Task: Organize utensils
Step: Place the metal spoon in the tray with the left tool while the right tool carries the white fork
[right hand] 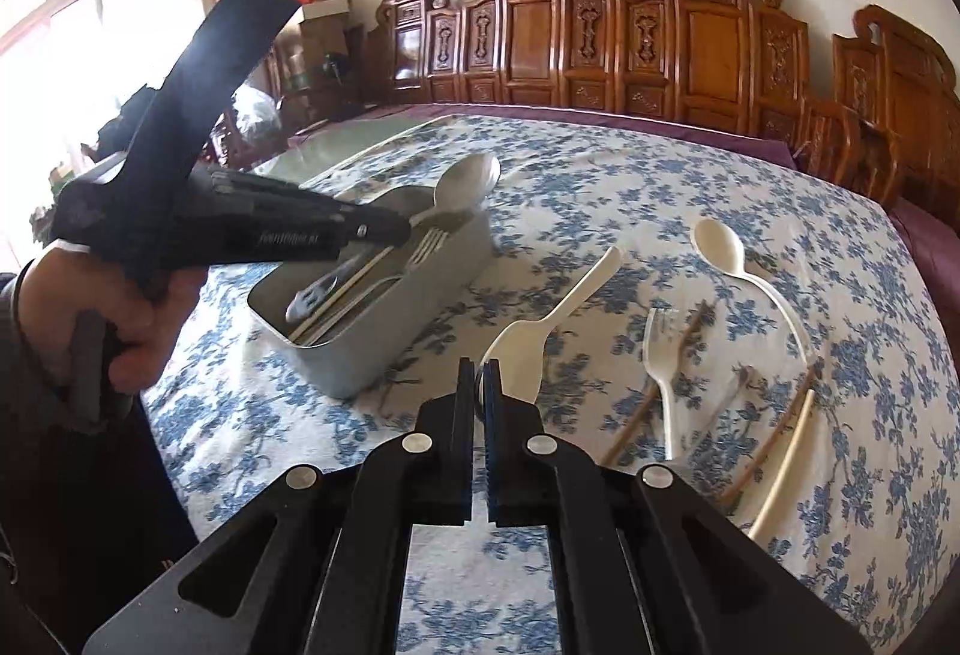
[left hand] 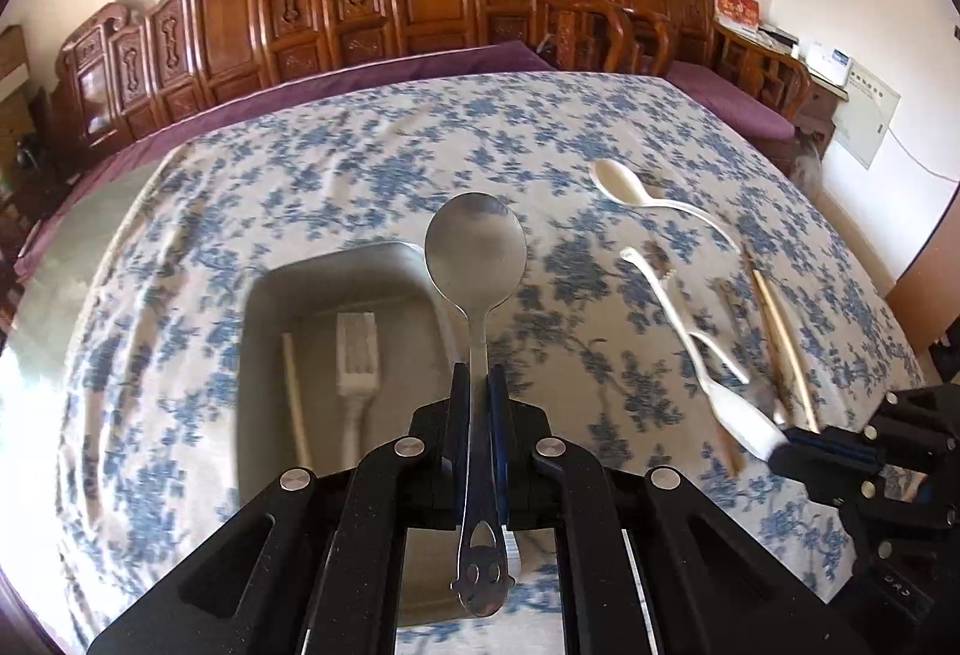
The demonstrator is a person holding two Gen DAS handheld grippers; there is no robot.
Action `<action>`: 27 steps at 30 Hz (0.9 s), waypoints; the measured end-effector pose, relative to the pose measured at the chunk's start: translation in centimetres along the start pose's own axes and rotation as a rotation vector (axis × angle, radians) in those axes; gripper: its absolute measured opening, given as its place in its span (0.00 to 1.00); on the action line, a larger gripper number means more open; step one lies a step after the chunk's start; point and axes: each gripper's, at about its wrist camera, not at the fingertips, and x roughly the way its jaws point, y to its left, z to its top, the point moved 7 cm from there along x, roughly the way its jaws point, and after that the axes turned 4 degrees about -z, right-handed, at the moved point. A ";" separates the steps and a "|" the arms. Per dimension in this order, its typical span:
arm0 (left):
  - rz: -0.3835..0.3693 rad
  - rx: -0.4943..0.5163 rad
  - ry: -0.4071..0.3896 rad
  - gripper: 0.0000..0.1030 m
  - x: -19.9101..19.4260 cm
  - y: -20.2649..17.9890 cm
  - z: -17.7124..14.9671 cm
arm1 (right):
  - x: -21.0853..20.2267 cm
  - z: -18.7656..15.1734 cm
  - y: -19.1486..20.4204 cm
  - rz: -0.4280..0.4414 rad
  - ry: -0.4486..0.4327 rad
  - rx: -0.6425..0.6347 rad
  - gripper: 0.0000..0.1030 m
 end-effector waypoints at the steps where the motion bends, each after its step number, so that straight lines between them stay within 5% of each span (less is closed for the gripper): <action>1: 0.010 -0.005 0.000 0.05 0.0 0.8 -0.1 | 0.1 0.0 0.2 0.001 0.003 -0.005 0.04; 10: 0.032 -0.075 0.068 0.05 2.3 5.4 -2.8 | 1.1 -0.6 0.8 0.002 0.033 -0.009 0.04; 27: 0.037 -0.110 0.166 0.05 6.1 6.1 -3.6 | 2.0 -1.0 0.1 0.007 0.062 0.020 0.04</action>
